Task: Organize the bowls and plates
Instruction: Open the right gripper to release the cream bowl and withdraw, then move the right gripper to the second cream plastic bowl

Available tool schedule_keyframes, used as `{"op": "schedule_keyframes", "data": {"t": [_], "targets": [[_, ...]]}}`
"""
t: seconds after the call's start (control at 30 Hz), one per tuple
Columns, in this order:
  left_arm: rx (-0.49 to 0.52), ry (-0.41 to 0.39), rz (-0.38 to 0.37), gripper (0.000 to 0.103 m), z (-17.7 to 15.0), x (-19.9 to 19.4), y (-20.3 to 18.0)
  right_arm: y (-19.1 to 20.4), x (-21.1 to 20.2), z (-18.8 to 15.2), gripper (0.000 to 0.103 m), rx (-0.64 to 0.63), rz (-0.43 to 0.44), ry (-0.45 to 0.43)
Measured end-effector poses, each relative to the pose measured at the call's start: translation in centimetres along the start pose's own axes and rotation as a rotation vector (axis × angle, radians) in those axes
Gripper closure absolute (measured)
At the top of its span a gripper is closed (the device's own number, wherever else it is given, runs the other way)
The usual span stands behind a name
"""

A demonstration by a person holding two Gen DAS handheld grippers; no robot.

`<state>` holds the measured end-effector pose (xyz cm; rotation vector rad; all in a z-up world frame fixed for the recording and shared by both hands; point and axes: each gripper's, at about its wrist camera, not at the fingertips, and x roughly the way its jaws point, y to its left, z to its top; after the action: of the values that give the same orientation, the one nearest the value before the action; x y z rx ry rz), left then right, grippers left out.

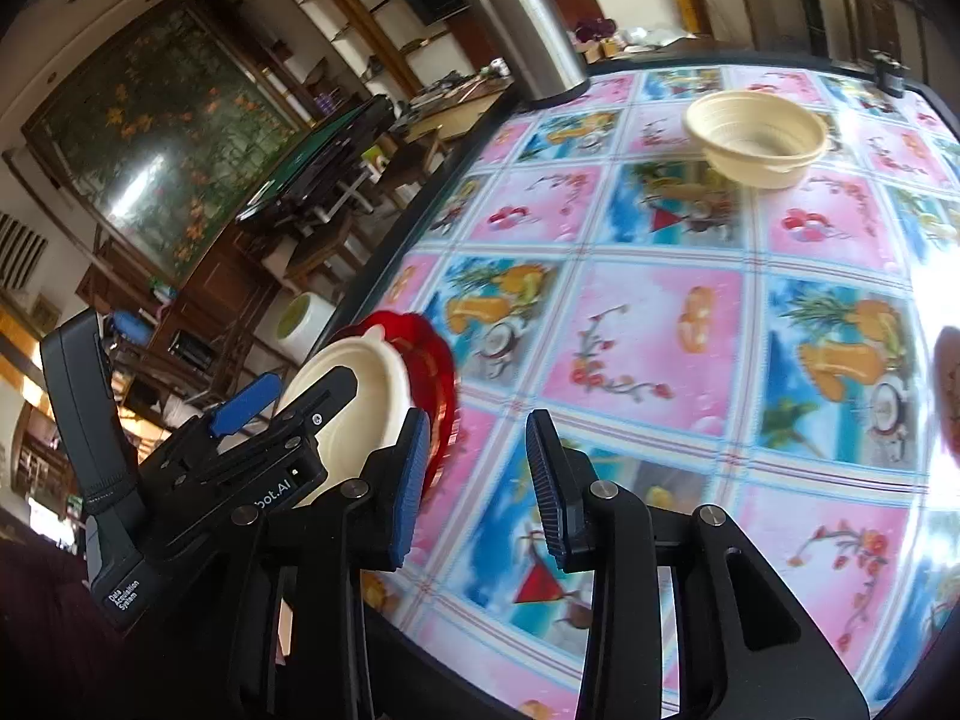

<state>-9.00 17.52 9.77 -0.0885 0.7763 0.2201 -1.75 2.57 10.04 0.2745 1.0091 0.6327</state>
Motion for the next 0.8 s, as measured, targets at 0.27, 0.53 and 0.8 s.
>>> {"op": "schedule_keyframes", "data": {"t": [0.27,0.53,0.8], "targets": [[0.041,-0.006,-0.018,0.028,0.6,0.8,-2.7,-2.9,-1.3,0.5,0.069,0.045,-0.027,-0.015],[0.047,0.003,-0.018,0.028,1.3,1.9,-3.8,-5.5,-2.3,1.8,0.07,0.099,-0.05,-0.041],[0.056,0.023,-0.03,0.028,1.9,3.1,-4.9,-6.7,-1.9,2.4,0.07,0.114,-0.068,-0.03]]}}
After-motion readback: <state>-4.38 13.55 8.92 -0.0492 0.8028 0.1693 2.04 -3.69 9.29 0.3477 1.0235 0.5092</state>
